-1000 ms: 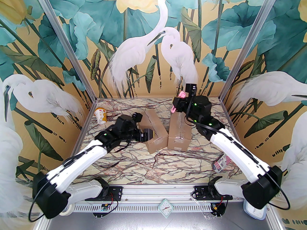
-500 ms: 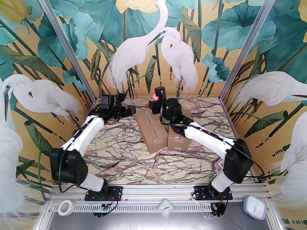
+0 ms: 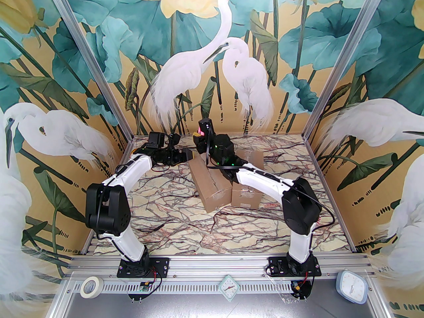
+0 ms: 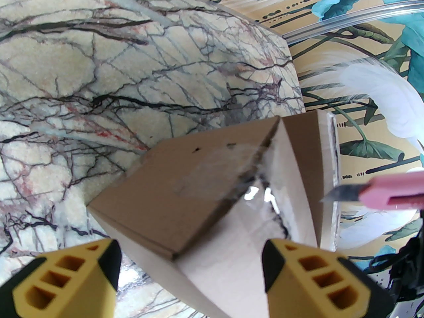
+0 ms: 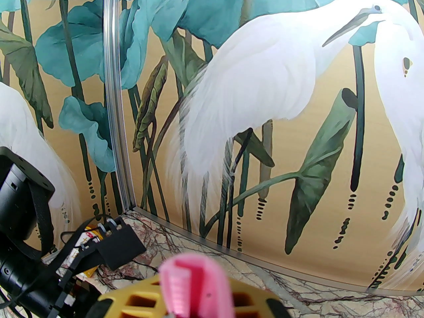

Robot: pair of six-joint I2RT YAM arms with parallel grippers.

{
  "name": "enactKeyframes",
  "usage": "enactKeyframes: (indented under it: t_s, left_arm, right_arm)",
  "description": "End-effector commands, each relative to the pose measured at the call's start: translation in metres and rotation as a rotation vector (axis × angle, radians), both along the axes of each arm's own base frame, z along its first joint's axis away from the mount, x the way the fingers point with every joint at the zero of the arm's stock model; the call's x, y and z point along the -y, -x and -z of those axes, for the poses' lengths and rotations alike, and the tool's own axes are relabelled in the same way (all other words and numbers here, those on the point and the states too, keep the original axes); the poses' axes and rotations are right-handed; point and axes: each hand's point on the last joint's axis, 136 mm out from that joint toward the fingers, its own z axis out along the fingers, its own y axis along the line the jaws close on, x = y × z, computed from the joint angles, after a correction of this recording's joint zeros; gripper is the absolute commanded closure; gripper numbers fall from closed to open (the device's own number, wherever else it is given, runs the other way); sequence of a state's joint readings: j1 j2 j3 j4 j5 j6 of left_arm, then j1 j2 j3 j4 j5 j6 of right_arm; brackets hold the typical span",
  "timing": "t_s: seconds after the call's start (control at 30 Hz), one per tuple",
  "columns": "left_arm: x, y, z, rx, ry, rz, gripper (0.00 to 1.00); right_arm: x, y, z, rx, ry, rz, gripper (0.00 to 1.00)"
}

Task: Unpack the express box

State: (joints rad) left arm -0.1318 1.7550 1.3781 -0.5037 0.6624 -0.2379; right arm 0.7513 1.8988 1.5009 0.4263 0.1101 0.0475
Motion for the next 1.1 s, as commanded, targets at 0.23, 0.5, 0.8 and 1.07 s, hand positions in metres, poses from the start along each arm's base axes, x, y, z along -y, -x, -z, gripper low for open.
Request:
enactKeyframes:
  t_s: [0.23, 0.5, 0.8, 1.07]
  left_arm:
    - [0.005, -0.003, 0.013, -0.011, 0.018, 0.047, 0.25]
    - [0.007, 0.0, 0.023, -0.039, 0.023, 0.051, 0.26]
    - [0.006, 0.002, 0.03, -0.058, 0.019, 0.047, 0.27]
    - [0.005, 0.003, 0.037, -0.079, 0.018, 0.043, 0.29]
  right_arm:
    - [-0.006, 0.002, -0.01, 0.026, -0.032, 0.021, 0.97]
    - [-0.007, -0.003, 0.007, 0.003, -0.008, 0.054, 0.98]
    - [-0.004, -0.006, 0.024, -0.022, 0.028, 0.092, 0.98]
    - [-0.006, -0.007, 0.03, -0.042, 0.021, 0.09, 0.98]
